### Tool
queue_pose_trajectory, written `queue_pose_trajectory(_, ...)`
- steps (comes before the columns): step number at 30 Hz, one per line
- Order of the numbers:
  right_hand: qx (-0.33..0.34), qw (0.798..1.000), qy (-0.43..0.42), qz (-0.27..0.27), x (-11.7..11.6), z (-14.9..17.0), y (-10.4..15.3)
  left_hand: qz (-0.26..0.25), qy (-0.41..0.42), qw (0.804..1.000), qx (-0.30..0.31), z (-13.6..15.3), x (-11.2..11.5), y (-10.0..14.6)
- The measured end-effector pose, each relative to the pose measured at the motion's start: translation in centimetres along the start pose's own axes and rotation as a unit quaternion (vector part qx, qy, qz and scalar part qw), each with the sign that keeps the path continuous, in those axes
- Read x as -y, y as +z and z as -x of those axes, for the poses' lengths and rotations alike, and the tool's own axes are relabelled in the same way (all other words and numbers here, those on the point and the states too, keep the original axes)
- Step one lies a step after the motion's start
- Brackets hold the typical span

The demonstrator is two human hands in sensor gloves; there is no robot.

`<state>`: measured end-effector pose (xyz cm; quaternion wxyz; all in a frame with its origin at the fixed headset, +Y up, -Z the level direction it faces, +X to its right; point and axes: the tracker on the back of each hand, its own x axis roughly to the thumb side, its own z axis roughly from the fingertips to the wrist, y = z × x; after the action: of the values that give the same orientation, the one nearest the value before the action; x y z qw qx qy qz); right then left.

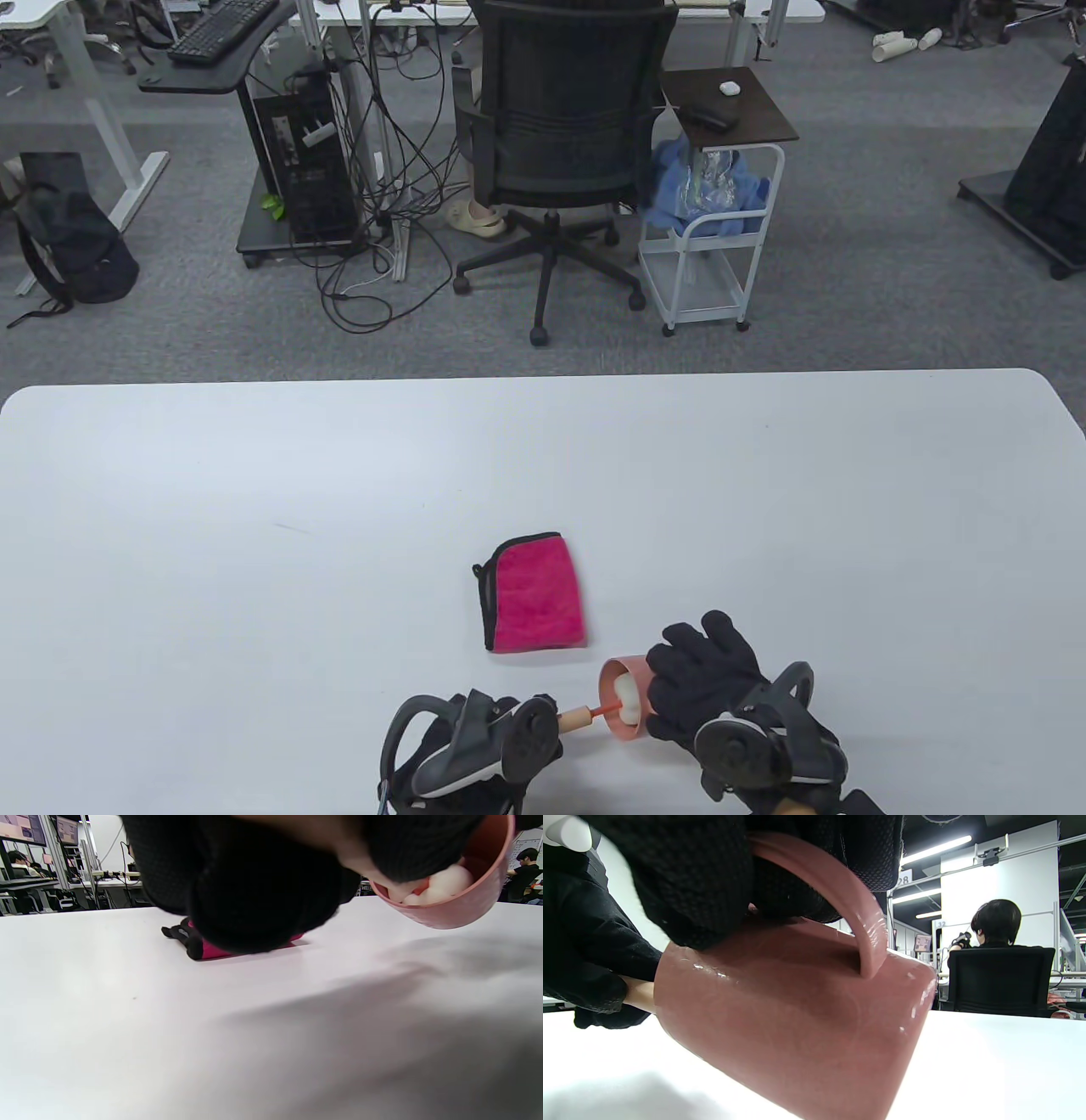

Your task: Brush the water cup with the cup brush

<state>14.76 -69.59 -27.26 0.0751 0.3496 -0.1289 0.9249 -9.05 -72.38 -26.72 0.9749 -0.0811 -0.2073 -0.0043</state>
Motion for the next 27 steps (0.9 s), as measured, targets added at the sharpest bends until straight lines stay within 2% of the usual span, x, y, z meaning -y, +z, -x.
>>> queue_pose_trajectory(4,-0.004,1.000,-0.002,-0.005,0.0,0.1,0.0,0.001,0.002,1.000,0.018,-0.3,0.0,0.1)
queue_pose_trajectory(13,-0.009,1.000,-0.007,0.000,0.1,0.3,0.1,-0.075,-0.039,0.995,0.044,-0.9,-1.0,1.1)
queue_pose_trajectory(18,-0.008,1.000,-0.008,-0.009,-0.1,0.3,0.1,-0.074,-0.037,0.996,0.040,-0.8,-1.0,1.0)
queue_pose_trajectory(27,-0.005,1.000,-0.007,-0.001,0.1,0.3,0.1,-0.100,-0.045,0.993,0.034,-0.7,-1.1,1.2)
